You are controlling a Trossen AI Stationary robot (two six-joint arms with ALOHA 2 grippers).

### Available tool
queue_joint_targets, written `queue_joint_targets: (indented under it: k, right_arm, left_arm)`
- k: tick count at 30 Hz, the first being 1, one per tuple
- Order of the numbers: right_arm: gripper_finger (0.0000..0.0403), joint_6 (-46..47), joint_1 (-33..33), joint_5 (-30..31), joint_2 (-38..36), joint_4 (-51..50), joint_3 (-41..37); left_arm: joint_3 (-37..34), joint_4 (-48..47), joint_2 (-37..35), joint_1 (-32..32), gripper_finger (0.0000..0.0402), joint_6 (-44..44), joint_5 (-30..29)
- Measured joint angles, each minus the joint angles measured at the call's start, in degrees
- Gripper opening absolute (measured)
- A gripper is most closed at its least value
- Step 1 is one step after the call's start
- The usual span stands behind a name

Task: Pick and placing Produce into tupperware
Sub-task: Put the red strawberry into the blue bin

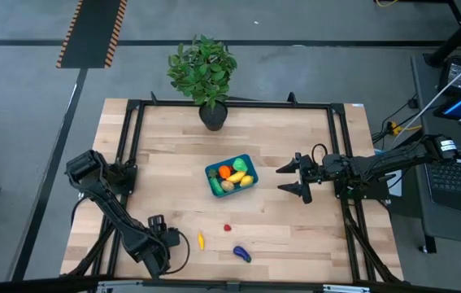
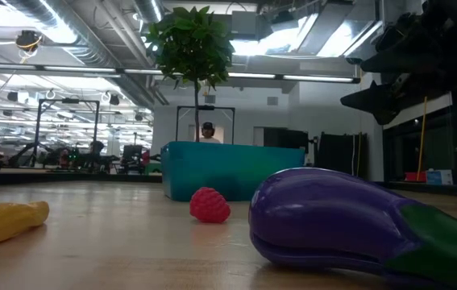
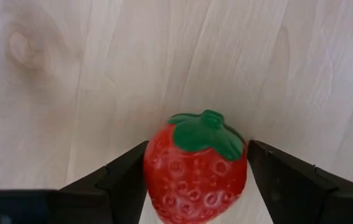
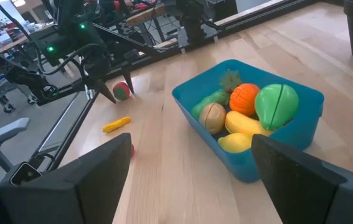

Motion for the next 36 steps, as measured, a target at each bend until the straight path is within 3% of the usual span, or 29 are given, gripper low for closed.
queue_joint_targets:
  k: [9,15,27,32,36]
  right_arm:
    - [0.0332,0.0,0.0,0.0,0.0,-0.2,0.0]
    - [0.0332,0.0,0.0,0.0,0.0,-0.2,0.0]
    - [0.0332,-0.1,0.0,0.0,0.0,-0.2,0.0]
    - [0.0332,-0.3,0.0,0.0,0.0,-0.1,0.0]
    - [0.0332,-0.6,0.0,0.0,0.0,-0.1,0.0]
  left_arm:
    - [-0.1,-0.2,0.1,0.1,0.0249,0.0,1.6]
    - [-0.1,-0.1,0.2,0.1,0.0186,2.2,2.8]
    - [-0.1,-1.3,0.3,1.4,0.0186,4.8,3.7]
    - [-0.1,-1.5,0.2,3.5,0.0186,10.6,4.4]
    - [-0.4,-1.2,-0.8,5.1,0.0186,15.3,1.2]
